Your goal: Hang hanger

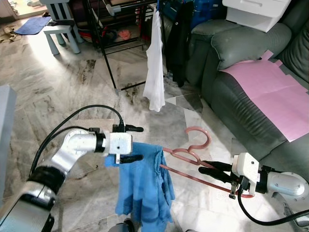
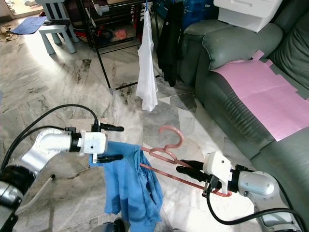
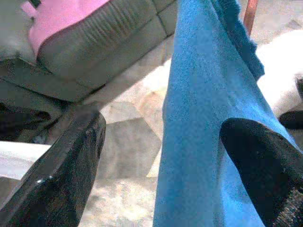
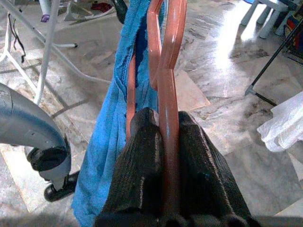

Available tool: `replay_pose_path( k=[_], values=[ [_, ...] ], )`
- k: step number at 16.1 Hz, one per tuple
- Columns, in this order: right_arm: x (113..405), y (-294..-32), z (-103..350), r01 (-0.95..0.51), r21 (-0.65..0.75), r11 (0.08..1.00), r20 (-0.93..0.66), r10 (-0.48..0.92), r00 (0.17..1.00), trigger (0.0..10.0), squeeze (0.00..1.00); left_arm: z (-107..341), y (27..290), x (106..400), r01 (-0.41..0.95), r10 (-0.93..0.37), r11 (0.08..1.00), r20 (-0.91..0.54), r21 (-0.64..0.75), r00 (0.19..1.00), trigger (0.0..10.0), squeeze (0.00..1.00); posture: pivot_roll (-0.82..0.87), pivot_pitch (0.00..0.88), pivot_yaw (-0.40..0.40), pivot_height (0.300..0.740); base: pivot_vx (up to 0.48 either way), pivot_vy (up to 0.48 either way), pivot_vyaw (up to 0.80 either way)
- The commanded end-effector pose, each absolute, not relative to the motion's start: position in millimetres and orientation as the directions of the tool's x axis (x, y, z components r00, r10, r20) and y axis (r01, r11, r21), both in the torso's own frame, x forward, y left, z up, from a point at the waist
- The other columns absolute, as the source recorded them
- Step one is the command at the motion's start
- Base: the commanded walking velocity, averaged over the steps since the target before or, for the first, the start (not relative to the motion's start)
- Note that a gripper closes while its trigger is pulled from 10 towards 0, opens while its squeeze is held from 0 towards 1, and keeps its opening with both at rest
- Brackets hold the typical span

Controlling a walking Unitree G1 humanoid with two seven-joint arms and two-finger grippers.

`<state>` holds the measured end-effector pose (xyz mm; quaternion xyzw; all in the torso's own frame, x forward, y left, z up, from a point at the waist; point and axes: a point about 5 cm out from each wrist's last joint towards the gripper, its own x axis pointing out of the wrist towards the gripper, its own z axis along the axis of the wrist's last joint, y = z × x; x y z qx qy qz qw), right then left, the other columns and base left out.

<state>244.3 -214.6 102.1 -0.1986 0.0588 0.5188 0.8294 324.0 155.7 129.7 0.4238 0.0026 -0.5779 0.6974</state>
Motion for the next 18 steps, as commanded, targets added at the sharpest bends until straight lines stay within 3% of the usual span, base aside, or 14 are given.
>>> replay_pose_path(
  k=[1,2,18],
  values=[
    [245,-212,105,-0.892,-0.287,0.349,-0.299,0.852,0.43,10.0,0.0,128,159,324,0.836,-0.798,-0.039,-0.521,0.547,0.303,1.7,0.0,-0.09,0.157,0.038,0.74,0.0,0.0,0.0],
    [245,-211,105,-0.891,-0.293,0.346,-0.3,0.852,0.429,10.0,0.0,127,160,324,0.846,-0.795,-0.052,-0.534,0.531,0.287,0.0,0.0,-0.09,0.157,0.038,0.74,0.0,0.0,0.0],
    [254,-202,102,-0.875,-0.375,0.307,-0.301,0.852,0.428,10.0,0.0,127,153,330,0.898,-0.768,-0.149,-0.62,0.414,0.159,0.0,0.0,-0.1,0.153,0.038,0.74,0.0,0.0,0.0]
  ],
)
